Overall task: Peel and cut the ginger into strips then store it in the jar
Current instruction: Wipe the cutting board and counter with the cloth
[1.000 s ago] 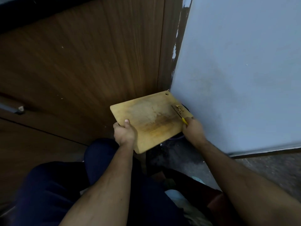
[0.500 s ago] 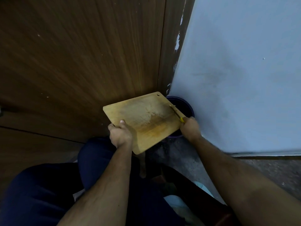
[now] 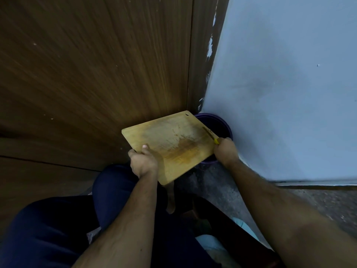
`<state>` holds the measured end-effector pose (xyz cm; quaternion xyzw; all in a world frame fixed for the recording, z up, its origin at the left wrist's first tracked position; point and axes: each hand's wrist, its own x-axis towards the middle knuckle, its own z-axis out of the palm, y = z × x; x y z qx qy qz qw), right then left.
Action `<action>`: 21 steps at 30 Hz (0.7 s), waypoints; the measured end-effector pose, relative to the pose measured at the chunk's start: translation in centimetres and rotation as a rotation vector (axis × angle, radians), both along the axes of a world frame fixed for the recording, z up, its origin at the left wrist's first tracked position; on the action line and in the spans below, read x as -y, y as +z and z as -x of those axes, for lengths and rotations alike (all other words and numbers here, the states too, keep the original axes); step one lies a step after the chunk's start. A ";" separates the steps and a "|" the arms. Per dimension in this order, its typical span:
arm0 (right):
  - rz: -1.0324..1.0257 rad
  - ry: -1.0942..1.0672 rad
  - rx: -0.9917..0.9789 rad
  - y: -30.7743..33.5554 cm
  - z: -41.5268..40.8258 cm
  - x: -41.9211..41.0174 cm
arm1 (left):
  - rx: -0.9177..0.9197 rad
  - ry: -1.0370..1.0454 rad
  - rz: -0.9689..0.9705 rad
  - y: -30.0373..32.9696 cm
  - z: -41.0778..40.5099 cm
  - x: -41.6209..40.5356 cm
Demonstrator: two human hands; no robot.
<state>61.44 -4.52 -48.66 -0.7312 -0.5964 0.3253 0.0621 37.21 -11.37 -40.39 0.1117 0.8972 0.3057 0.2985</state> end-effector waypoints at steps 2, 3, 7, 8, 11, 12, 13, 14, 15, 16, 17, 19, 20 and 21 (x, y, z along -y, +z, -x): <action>0.022 -0.016 0.012 -0.6 -0.3 -0.1 | 0.001 0.002 0.001 0.0 0.1 0.1; 0.030 -0.038 0.015 -0.8 -0.6 -0.2 | 0.001 0.003 -0.001 0.1 0.2 0.1; -0.008 -0.047 0.008 -0.7 -1.1 -0.2 | 0.006 0.019 0.001 0.3 0.1 0.2; -0.012 -0.036 0.003 -0.7 -1.0 -0.1 | 0.006 0.024 0.001 0.3 0.2 0.1; 0.023 -0.034 0.034 -0.7 -0.9 0.0 | 0.006 0.020 -0.005 0.5 0.2 0.1; 0.040 -0.054 0.050 -0.7 -1.1 -0.2 | 0.005 0.015 -0.002 0.6 0.1 0.1; 0.049 -0.072 0.069 -0.6 -1.3 -0.3 | 0.004 0.009 0.000 0.7 0.1 0.1; 0.046 -0.078 0.085 -0.3 -1.4 -0.5 | 0.003 0.006 0.003 0.9 0.1 0.2; 0.028 -0.067 0.097 0.2 -1.3 -0.7 | 0.005 0.007 0.003 1.1 0.1 0.3; 0.004 -0.057 0.096 0.9 -1.2 -0.8 | 0.009 0.008 0.001 1.3 0.1 0.3; -0.023 -0.047 0.081 1.5 -1.1 -1.1 | 0.013 0.007 -0.004 1.5 0.1 0.4; -0.055 -0.043 0.057 2.8 -1.0 -1.4 | 0.020 -0.004 -0.012 2.0 0.1 0.5; -0.063 -0.046 0.054 3.6 -1.1 -1.6 | 0.023 -0.014 -0.020 2.3 0.2 0.6; -0.073 -0.049 0.049 4.4 -1.3 -1.8 | 0.024 -0.026 -0.027 2.8 0.2 0.7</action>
